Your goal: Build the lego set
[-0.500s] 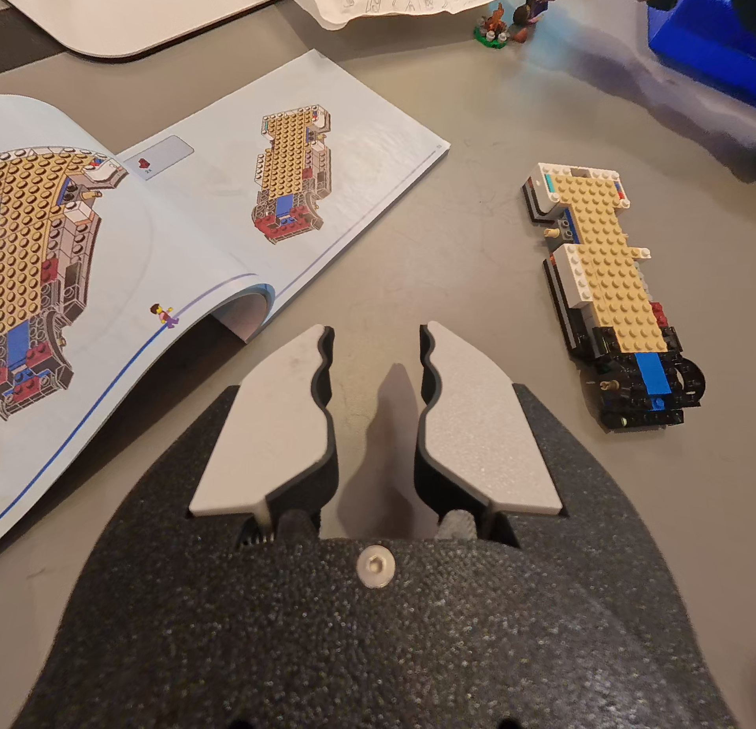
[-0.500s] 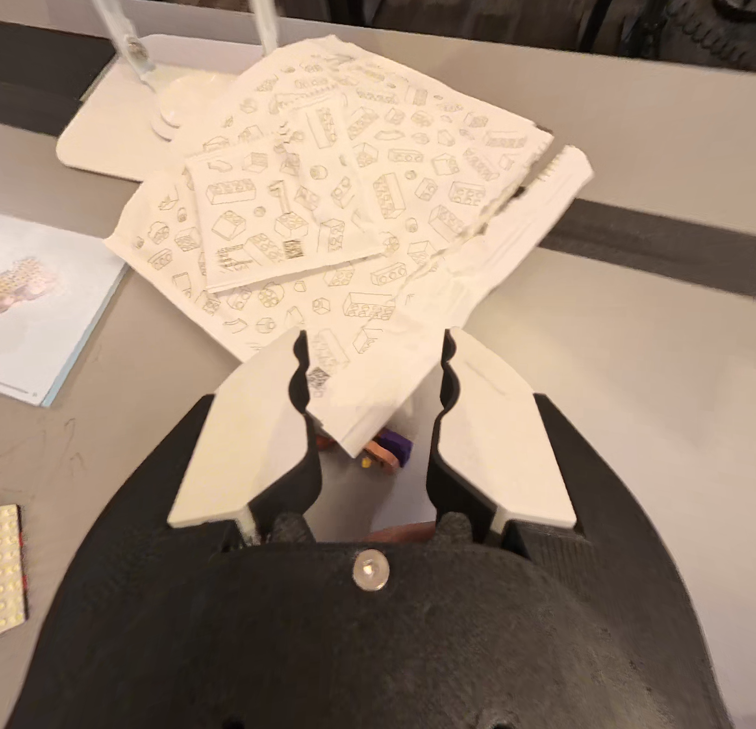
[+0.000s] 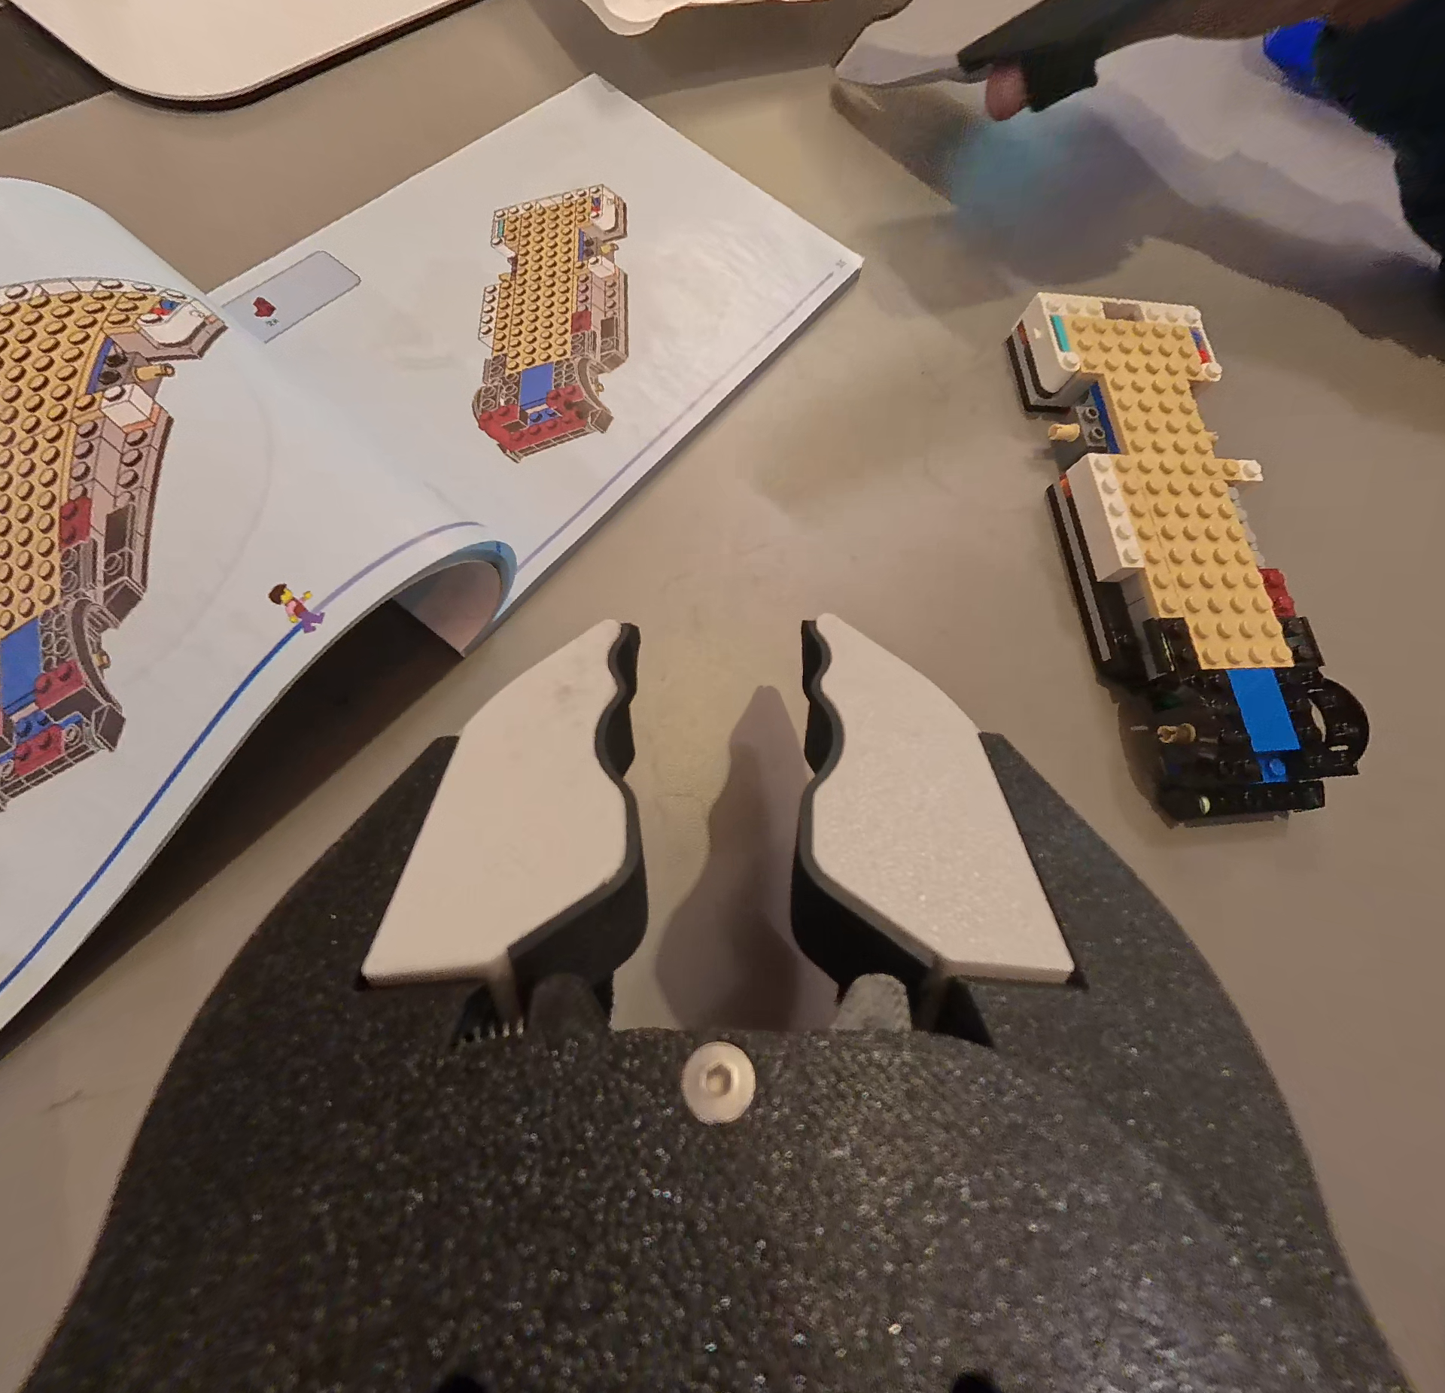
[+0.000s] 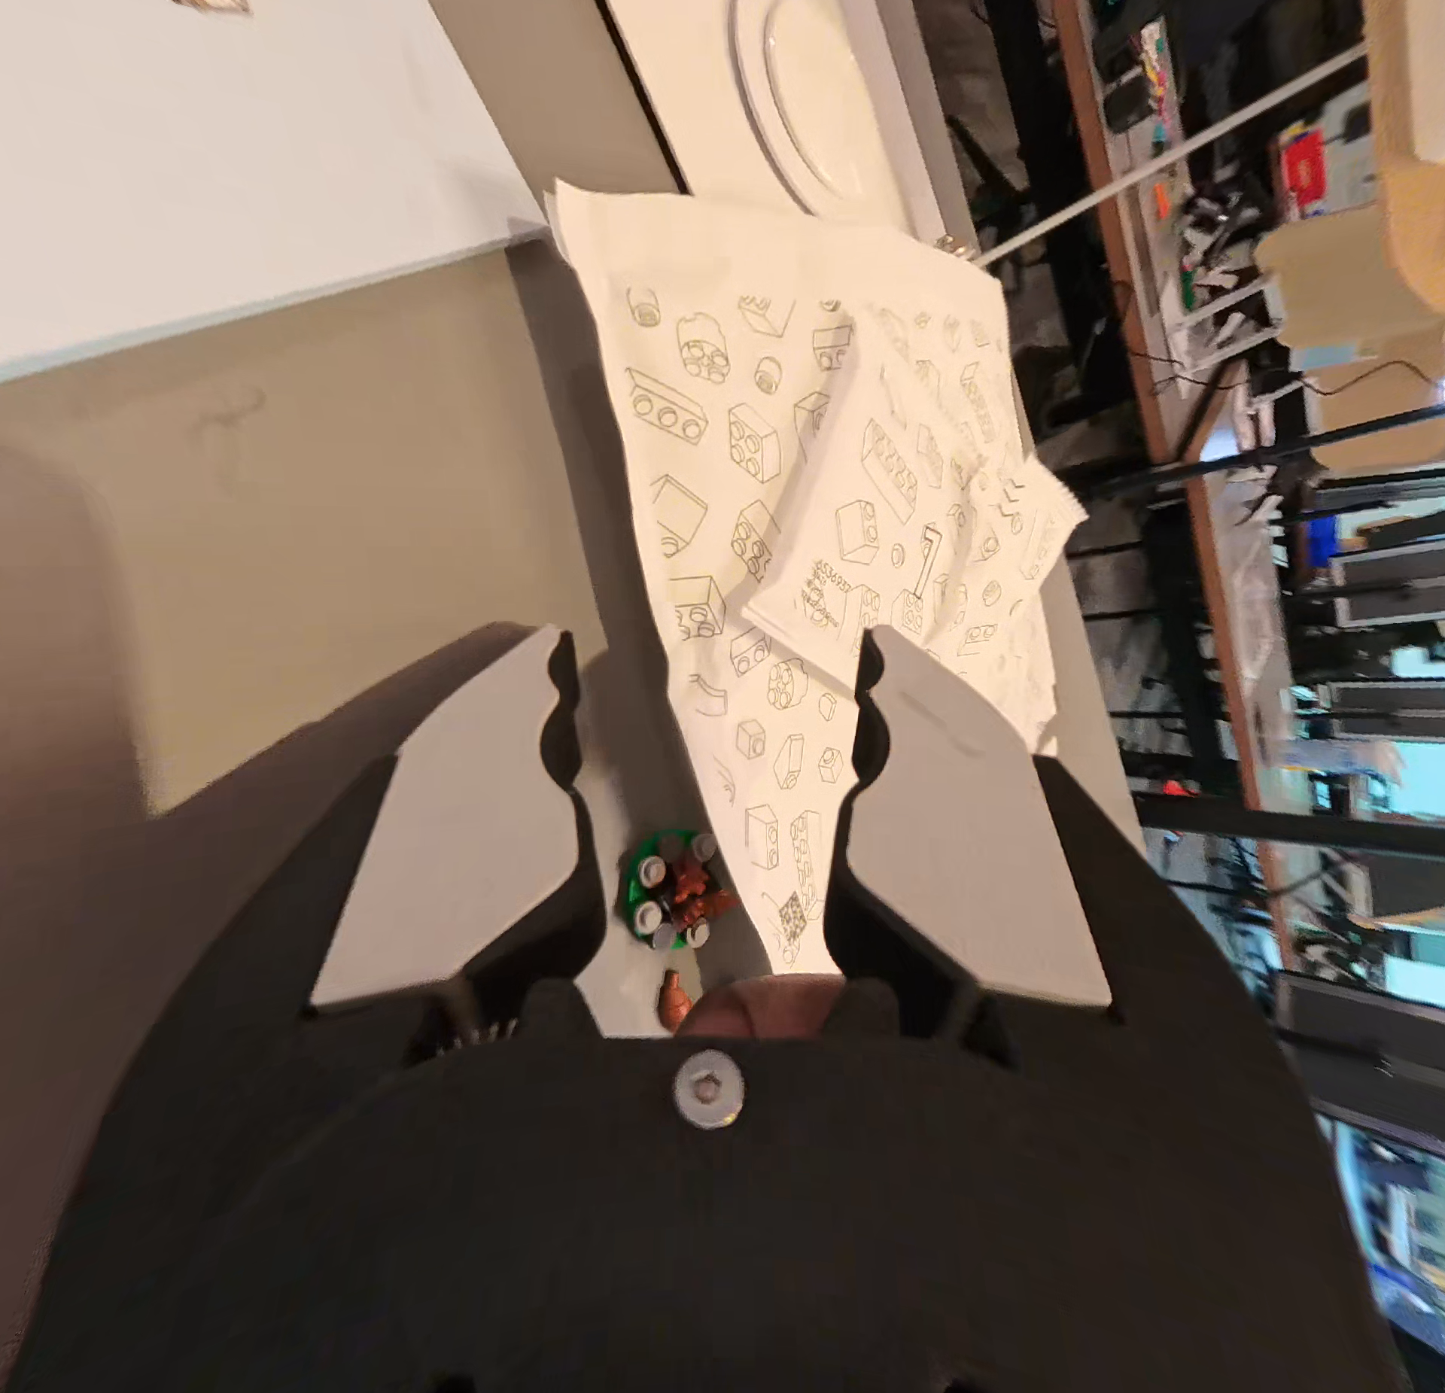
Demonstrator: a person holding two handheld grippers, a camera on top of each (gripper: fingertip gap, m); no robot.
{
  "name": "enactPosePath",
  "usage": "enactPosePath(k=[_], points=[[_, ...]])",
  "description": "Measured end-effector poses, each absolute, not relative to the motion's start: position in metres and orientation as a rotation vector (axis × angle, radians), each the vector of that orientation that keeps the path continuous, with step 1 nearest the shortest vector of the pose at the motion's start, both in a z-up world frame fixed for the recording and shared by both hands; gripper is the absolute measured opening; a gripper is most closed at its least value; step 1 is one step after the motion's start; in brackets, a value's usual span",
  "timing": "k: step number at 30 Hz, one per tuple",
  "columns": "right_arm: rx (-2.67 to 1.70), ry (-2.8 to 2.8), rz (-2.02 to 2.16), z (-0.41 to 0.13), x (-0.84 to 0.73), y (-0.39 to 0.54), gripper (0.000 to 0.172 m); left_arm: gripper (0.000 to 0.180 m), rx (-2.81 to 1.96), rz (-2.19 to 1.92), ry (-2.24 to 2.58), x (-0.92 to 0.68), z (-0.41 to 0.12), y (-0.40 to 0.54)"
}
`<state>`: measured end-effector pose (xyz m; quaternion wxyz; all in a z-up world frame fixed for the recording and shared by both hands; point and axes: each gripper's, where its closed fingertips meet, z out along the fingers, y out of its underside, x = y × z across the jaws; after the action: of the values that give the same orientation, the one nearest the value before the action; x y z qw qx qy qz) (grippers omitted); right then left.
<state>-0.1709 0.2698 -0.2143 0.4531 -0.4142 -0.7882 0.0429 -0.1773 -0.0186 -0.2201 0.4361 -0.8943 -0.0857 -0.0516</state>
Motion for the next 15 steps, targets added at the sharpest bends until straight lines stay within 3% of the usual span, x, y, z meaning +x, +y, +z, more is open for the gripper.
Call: enactPosePath(k=[7, 15], points=[[-0.957, -1.817, -0.219, -0.217, -0.184, 0.271, 0.051, 0.041, -2.243, -0.119, -0.201, -0.175, -0.222, -0.018], [-0.951, -1.726, -0.325, -0.211, -0.193, 0.270, 0.048, 0.040, -2.239, -0.121, -0.235, -0.180, -0.224, -0.019]])
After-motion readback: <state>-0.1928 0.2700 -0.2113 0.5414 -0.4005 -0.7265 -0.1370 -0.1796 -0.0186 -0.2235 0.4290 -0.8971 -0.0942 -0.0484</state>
